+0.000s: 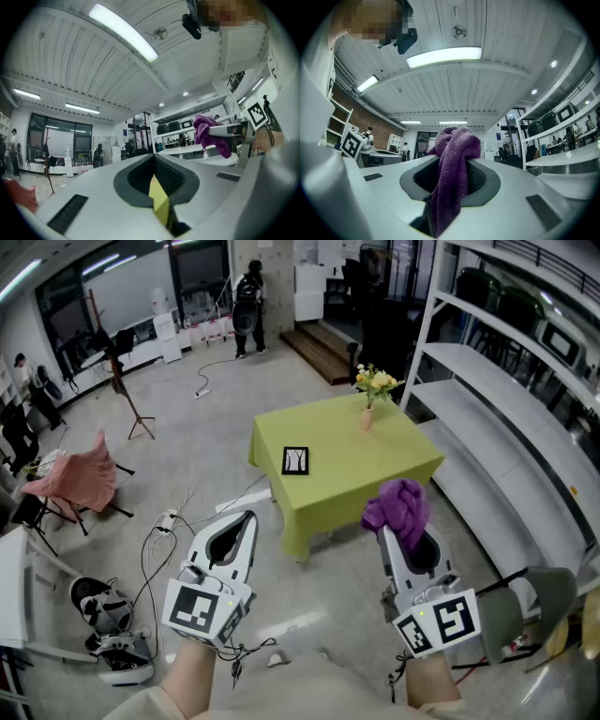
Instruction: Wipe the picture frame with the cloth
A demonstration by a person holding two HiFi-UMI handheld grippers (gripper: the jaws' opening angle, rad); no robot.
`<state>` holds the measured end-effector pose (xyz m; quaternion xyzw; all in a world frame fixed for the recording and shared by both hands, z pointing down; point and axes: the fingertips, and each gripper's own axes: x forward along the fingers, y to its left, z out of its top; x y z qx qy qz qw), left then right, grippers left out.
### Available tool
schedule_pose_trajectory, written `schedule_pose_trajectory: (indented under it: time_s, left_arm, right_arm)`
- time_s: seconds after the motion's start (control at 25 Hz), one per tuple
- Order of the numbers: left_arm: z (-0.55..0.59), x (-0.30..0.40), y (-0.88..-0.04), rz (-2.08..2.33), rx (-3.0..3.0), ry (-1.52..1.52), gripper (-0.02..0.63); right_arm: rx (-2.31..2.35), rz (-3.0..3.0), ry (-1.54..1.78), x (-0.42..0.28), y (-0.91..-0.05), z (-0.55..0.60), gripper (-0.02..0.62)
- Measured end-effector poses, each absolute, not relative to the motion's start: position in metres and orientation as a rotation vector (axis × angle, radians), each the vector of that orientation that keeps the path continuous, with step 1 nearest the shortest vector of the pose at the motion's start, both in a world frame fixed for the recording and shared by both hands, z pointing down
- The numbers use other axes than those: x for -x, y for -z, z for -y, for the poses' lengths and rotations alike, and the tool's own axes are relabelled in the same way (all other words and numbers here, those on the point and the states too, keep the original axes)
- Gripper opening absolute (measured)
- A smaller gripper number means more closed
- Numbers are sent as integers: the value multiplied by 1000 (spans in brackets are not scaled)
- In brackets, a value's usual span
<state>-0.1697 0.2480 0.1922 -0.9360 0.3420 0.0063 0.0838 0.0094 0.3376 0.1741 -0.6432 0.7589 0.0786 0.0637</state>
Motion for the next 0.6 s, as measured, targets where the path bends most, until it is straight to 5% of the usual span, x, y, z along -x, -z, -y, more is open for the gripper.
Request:
schedule_pose_trajectory:
  time_s: [0.6]
  left_arm:
    - [-264, 138, -202, -1044, 2787, 22, 8]
  right_arm:
    - [1927, -2342, -183, -42, -191, -349, 117]
